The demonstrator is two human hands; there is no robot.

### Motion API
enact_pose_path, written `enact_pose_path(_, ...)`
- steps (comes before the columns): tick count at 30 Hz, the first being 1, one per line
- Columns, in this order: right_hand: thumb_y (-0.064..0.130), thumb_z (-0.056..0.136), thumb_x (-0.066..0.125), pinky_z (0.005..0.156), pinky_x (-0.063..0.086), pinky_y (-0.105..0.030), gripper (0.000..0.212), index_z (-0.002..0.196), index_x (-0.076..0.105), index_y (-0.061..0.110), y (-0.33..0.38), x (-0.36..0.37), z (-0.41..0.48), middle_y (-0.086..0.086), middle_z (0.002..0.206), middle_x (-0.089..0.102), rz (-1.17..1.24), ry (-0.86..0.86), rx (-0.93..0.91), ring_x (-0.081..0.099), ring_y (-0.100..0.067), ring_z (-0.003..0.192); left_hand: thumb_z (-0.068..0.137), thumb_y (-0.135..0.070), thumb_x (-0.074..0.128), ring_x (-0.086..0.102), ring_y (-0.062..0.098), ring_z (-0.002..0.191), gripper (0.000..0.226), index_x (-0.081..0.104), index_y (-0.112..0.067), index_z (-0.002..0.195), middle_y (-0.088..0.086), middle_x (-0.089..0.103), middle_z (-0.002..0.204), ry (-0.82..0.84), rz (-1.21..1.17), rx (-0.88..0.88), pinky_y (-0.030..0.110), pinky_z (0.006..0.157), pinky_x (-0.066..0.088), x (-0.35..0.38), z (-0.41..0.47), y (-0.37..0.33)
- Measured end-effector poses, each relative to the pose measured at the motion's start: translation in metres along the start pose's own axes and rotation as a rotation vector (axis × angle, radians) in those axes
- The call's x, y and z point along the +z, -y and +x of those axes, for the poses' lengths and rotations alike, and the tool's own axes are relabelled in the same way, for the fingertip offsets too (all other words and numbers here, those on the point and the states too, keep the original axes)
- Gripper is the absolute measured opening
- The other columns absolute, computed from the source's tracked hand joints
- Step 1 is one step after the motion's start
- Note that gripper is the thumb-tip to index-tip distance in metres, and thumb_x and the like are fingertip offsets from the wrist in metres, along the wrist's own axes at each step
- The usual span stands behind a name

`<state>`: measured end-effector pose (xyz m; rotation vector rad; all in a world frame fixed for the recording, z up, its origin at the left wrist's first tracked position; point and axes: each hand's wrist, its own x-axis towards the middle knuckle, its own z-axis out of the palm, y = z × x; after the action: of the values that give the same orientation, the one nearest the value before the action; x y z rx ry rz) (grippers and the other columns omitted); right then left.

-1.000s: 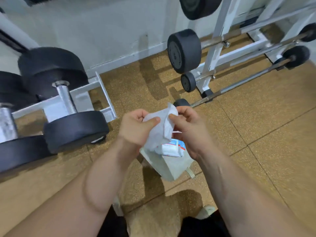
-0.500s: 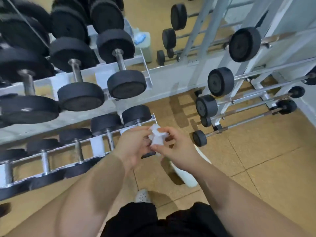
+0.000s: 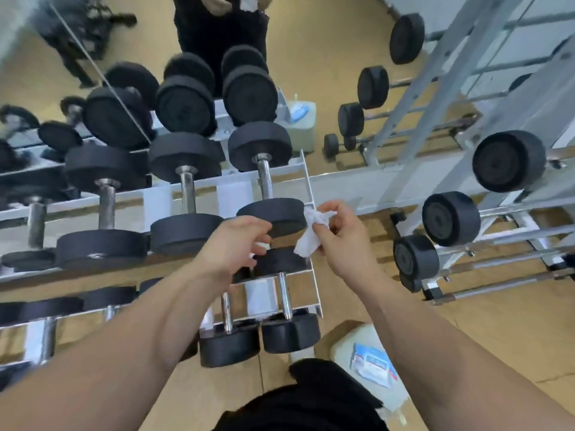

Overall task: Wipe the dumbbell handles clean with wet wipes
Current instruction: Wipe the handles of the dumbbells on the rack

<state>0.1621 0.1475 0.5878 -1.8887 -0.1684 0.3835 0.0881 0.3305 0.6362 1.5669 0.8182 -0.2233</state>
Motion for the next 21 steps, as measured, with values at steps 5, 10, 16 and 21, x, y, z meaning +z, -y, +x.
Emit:
enact_pose_path(5, 0.023, 0.098, 0.058, 0.067, 0.058, -0.029, 0.015, 0.093, 0.065, 0.036, 0.005, 0.008, 0.084, 0.009, 0.089, 0.069, -0.013, 0.044, 0.024, 0.067, -0.015, 0.085, 0.097, -0.028, 0.061, 0.060, 0.016, 0.082, 0.010, 0.069, -0.025, 0.101, 0.002, 0.069, 0.101, -0.212, 0.147, 0.012, 0.030, 0.073, 0.051, -0.006, 0.072, -0.011)
enact_pose_path(10, 0.032, 0.093, 0.064, 0.082, 0.053, -0.027, 0.011, 0.102, 0.070, 0.030, 0.009, 0.022, 0.154, 0.006, 0.096, 0.068, -0.091, 0.145, -0.005, 0.064, -0.011, 0.088, 0.100, -0.035, 0.054, 0.059, 0.020, 0.095, 0.024, 0.061, -0.025, 0.121, 0.000, 0.059, 0.118, -0.304, 0.384, 0.080, 0.036, 0.086, 0.051, 0.008, 0.129, -0.014)
enact_pose_path(16, 0.029, 0.094, 0.066, 0.074, 0.047, -0.017, 0.010, 0.092, 0.073, 0.023, -0.008, 0.046, 0.203, 0.011, 0.091, 0.069, -0.234, 0.228, -0.064, 0.061, -0.005, 0.083, 0.099, -0.045, 0.051, 0.048, 0.029, 0.121, 0.043, 0.053, -0.021, 0.134, 0.006, 0.054, 0.132, -0.384, 0.499, 0.022, 0.044, 0.101, 0.044, 0.023, 0.185, 0.005)
enact_pose_path(21, 0.015, 0.089, 0.071, 0.069, 0.044, -0.012, 0.017, 0.103, 0.072, 0.025, -0.028, 0.077, 0.215, 0.011, 0.078, 0.061, -0.335, 0.368, -0.154, 0.055, -0.001, 0.069, 0.095, -0.037, 0.054, 0.048, 0.024, 0.118, 0.032, 0.053, -0.023, 0.123, -0.002, 0.053, 0.123, -0.455, 0.388, 0.044, 0.045, 0.099, 0.044, 0.026, 0.188, 0.019)
